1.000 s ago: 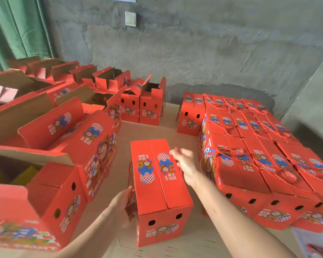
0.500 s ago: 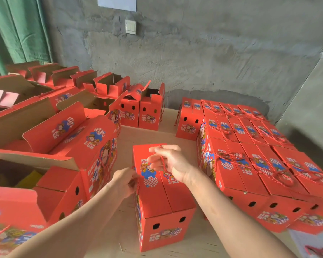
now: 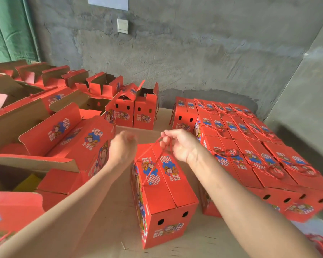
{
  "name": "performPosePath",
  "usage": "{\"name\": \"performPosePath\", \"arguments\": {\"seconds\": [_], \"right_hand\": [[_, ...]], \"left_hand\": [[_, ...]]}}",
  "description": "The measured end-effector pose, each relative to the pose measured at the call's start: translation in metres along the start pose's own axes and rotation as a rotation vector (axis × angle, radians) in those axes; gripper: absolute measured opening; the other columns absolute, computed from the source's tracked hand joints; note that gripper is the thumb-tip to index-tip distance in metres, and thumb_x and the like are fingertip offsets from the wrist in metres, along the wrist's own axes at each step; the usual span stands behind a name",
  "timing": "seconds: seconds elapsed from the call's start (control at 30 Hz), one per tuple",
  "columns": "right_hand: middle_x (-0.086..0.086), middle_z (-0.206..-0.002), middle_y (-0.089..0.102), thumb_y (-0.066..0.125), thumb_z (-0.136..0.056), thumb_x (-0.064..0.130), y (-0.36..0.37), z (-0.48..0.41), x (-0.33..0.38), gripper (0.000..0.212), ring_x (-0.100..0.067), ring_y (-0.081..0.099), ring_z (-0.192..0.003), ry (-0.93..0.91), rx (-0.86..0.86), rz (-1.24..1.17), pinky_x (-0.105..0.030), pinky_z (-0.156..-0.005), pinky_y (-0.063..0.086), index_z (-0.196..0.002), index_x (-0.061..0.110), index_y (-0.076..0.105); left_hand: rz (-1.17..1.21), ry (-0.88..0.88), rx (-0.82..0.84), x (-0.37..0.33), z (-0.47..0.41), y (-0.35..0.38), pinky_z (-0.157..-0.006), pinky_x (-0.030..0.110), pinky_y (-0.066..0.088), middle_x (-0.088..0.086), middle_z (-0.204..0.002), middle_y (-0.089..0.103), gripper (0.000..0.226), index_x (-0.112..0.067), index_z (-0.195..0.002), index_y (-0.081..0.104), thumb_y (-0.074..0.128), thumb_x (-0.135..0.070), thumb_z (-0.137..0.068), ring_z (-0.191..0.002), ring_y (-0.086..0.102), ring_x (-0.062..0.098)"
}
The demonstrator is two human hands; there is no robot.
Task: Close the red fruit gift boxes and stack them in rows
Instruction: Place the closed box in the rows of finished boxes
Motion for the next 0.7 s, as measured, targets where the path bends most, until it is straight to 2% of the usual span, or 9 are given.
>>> {"name": "performPosePath", "arguments": {"seconds": [0.03, 0.1, 0.17, 0.27, 0.43, 0.57, 0.6, 0.63, 0.7], "right_hand": [[0.005, -0.043, 0.053, 0.046, -0.094, 0.009, -0.003, 0.001, 0.007, 0.022, -0.010, 0.056, -0.049, -0.003, -0.020, 0.039, -0.023, -0.054, 0.043, -0.074, 0.010, 0.055], [0.005, -0.048, 0.058, 0.047, -0.093, 0.010, -0.002, 0.006, 0.016, 0.021, -0.013, 0.060, -0.059, -0.008, -0.047, 0.152, -0.024, -0.059, 0.039, -0.073, 0.014, 0.054], [0.004, -0.053, 0.063, 0.048, -0.092, 0.009, 0.001, 0.010, 0.027, 0.020, -0.013, 0.060, -0.061, -0.055, -0.071, 0.246, -0.026, -0.061, 0.035, -0.074, 0.014, 0.054], [0.004, -0.055, 0.066, 0.051, -0.090, 0.009, 0.005, 0.017, 0.061, 0.021, -0.011, 0.061, -0.058, -0.225, -0.134, 0.364, -0.028, -0.065, 0.036, -0.070, 0.014, 0.058], [0.001, -0.065, 0.067, 0.049, -0.091, 0.013, 0.003, 0.023, 0.092, 0.025, -0.016, 0.063, -0.067, -0.305, -0.208, 0.300, -0.035, -0.083, 0.040, -0.067, 0.016, 0.054], [-0.007, -0.073, 0.064, 0.045, -0.092, 0.010, -0.016, 0.019, 0.088, 0.024, -0.018, 0.061, -0.066, -0.234, -0.307, 0.382, -0.044, -0.099, 0.042, -0.070, 0.012, 0.051], [-0.008, -0.072, 0.063, 0.044, -0.091, 0.009, -0.021, 0.017, 0.088, 0.022, -0.019, 0.060, -0.066, -0.223, -0.331, 0.392, -0.040, -0.092, 0.046, -0.070, 0.011, 0.051], [-0.009, -0.071, 0.063, 0.044, -0.090, 0.007, -0.025, 0.015, 0.088, 0.020, -0.020, 0.059, -0.065, -0.218, -0.361, 0.398, -0.029, -0.077, 0.049, -0.071, 0.011, 0.050], [-0.011, -0.073, 0.060, 0.044, -0.089, 0.004, -0.035, 0.011, 0.091, 0.020, -0.018, 0.057, -0.060, -0.221, -0.438, 0.407, -0.013, -0.043, 0.039, -0.071, 0.010, 0.049]], "left_hand": [[-0.027, -0.021, 0.075, 0.012, 0.007, 0.013, -0.064, 0.032, 0.049, 0.012, -0.077, 0.067, 0.028, -0.003, -0.082, 0.068, 0.043, -0.013, -0.091, -0.072, 0.063, 0.030], [-0.021, -0.026, 0.204, 0.028, 0.024, 0.036, -0.072, 0.029, 0.048, 0.008, -0.088, 0.069, 0.023, -0.008, -0.090, 0.071, 0.049, -0.013, -0.090, -0.083, 0.064, 0.027], [0.004, 0.007, 0.225, 0.033, 0.033, 0.045, -0.083, 0.029, 0.049, 0.006, -0.104, 0.070, 0.022, -0.012, -0.101, 0.072, 0.054, -0.011, -0.088, -0.099, 0.063, 0.025], [0.041, 0.043, 0.197, 0.028, 0.031, 0.043, -0.089, 0.031, 0.046, 0.003, -0.109, 0.068, 0.022, -0.015, -0.105, 0.070, 0.058, -0.012, -0.087, -0.108, 0.057, 0.023], [0.183, 0.090, 0.182, 0.010, 0.022, 0.042, -0.090, 0.035, 0.048, 0.000, -0.113, 0.063, 0.020, -0.020, -0.106, 0.067, 0.058, -0.016, -0.088, -0.104, 0.059, 0.019], [0.095, 0.154, 0.304, 0.010, 0.019, 0.057, -0.075, 0.020, 0.042, -0.001, -0.112, 0.063, 0.019, -0.023, -0.105, 0.065, 0.059, -0.016, -0.088, -0.089, 0.059, 0.011], [0.081, 0.165, 0.320, 0.011, 0.018, 0.060, -0.068, 0.012, 0.040, -0.003, -0.110, 0.063, 0.020, -0.023, -0.105, 0.066, 0.058, -0.016, -0.088, -0.083, 0.058, 0.006], [0.070, 0.169, 0.334, 0.013, 0.017, 0.063, -0.062, 0.007, 0.037, -0.004, -0.109, 0.063, 0.021, -0.023, -0.106, 0.066, 0.057, -0.016, -0.089, -0.079, 0.056, 0.004], [0.041, 0.183, 0.386, 0.013, 0.017, 0.072, -0.061, 0.007, 0.034, -0.006, -0.104, 0.063, 0.022, -0.020, -0.107, 0.067, 0.056, -0.017, -0.089, -0.082, 0.053, 0.005]]}}
Point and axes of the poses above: each hand's wrist, its own z-axis away from the middle knuckle, its own y-axis out of the palm, x = y × z, the point moved 9 cm from there along -z, towards the middle knuckle
